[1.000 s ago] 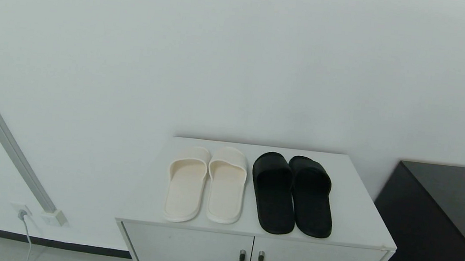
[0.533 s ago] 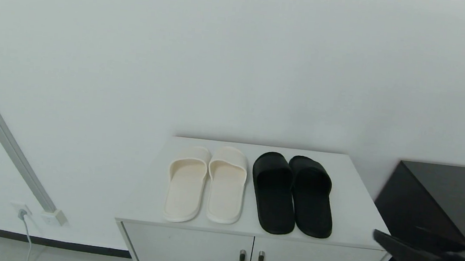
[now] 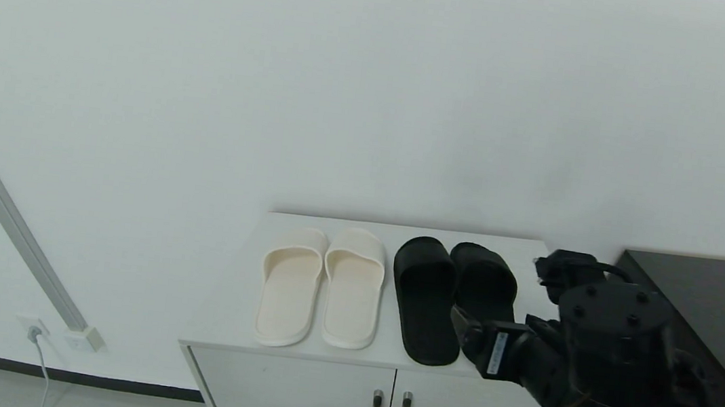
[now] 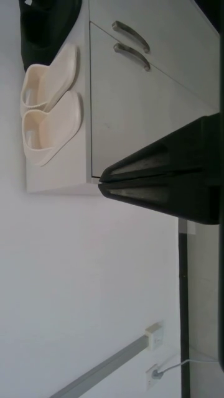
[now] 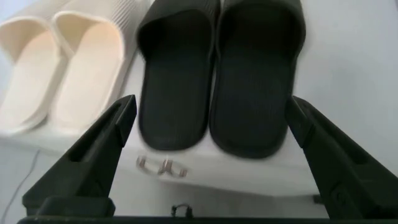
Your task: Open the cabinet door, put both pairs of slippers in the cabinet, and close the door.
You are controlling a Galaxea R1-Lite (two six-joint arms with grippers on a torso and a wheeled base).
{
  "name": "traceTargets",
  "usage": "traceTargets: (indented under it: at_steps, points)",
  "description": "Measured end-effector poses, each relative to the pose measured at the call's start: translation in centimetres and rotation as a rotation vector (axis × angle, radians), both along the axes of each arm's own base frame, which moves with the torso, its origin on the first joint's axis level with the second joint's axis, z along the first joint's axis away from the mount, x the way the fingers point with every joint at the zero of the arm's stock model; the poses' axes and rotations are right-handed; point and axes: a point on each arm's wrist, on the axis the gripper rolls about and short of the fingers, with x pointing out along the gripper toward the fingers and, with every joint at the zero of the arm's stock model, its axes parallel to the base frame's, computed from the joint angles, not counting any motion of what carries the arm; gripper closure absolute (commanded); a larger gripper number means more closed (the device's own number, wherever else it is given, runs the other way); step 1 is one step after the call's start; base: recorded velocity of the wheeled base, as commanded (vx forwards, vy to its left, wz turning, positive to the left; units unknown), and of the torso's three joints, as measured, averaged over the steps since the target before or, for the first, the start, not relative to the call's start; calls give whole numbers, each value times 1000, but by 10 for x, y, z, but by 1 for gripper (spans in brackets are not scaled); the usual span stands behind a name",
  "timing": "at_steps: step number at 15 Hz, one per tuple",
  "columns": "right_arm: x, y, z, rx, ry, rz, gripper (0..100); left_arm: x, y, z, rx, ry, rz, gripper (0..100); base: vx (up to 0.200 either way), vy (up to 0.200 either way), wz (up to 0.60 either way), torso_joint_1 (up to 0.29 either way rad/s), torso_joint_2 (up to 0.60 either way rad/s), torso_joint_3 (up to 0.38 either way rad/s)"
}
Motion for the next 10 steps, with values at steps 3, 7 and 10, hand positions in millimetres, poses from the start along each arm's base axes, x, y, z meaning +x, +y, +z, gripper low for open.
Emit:
traceTargets:
  at_steps: [3,7,10]
  points:
    - [26,21,-20,-46,-38,-50,0,0,0,0,1,0,-1,100,0,0,0,0,0,0]
    - [61,32,-43,-104,-73,-92,0,0,0,0,0,0,-1,100,0,0,0,0,0,0]
    - [85,38,-52,-132,-94,-114,0,0,0,0,1,0,-1,100,0,0,0,0,0,0]
